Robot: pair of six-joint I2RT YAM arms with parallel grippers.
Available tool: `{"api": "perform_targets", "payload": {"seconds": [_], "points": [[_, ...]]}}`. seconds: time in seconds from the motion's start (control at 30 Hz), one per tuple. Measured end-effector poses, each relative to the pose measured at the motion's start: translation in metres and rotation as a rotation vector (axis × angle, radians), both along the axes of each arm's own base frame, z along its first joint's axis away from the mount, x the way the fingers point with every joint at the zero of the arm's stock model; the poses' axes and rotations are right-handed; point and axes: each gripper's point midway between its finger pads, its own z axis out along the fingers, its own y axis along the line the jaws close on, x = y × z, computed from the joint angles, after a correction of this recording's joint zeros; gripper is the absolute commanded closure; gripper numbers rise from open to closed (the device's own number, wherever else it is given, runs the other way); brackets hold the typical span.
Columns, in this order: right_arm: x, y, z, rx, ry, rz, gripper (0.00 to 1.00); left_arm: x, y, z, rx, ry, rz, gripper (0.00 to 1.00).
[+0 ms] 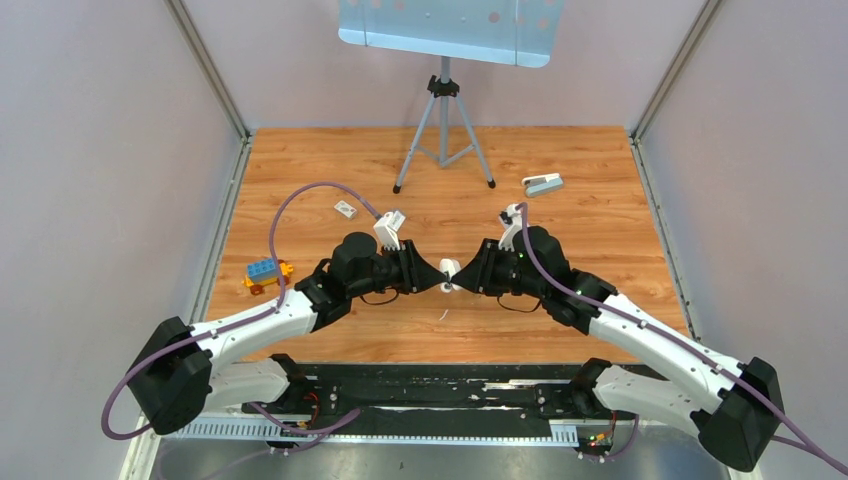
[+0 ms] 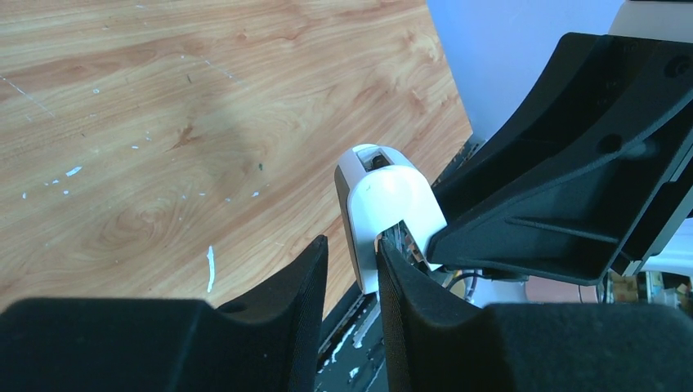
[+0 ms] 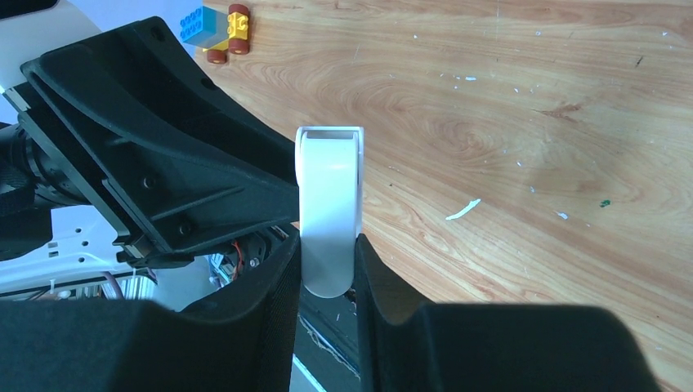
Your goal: Load the staples into the stapler
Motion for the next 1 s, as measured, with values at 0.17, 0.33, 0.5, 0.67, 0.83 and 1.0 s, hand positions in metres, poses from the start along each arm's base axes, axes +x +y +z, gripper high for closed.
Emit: {"api": "perform_targets", "payload": {"seconds": [0.17, 0.33, 0.5, 0.67, 0.83, 1.0], "points": [[0.0, 0.0, -0.001, -0.004, 0.002, -0.001, 0.9, 0.001, 0.0, -0.002, 0.002, 0.001, 0.003, 0.62], [0.003, 0.0, -0.005, -0.02, 0.0, -0.012, 0.91, 0.003, -0.002, -0.01, 0.015, 0.016, 0.006, 0.59], [0.005, -0.001, -0.009, -0.035, 0.0, -0.022, 0.91, 0.005, -0.004, -0.015, 0.021, 0.027, 0.009, 0.6], [0.006, -0.001, -0.012, -0.045, 0.005, -0.023, 0.9, 0.005, -0.005, -0.015, 0.014, 0.026, 0.006, 0.8], [0.007, 0.0, -0.013, -0.048, 0.003, -0.019, 0.81, 0.006, -0.007, -0.01, -0.013, 0.008, 0.003, 1.0], [0.007, 0.0, -0.014, -0.056, -0.009, -0.007, 0.54, 0.007, -0.007, -0.01, -0.024, -0.001, 0.009, 1.0]]}}
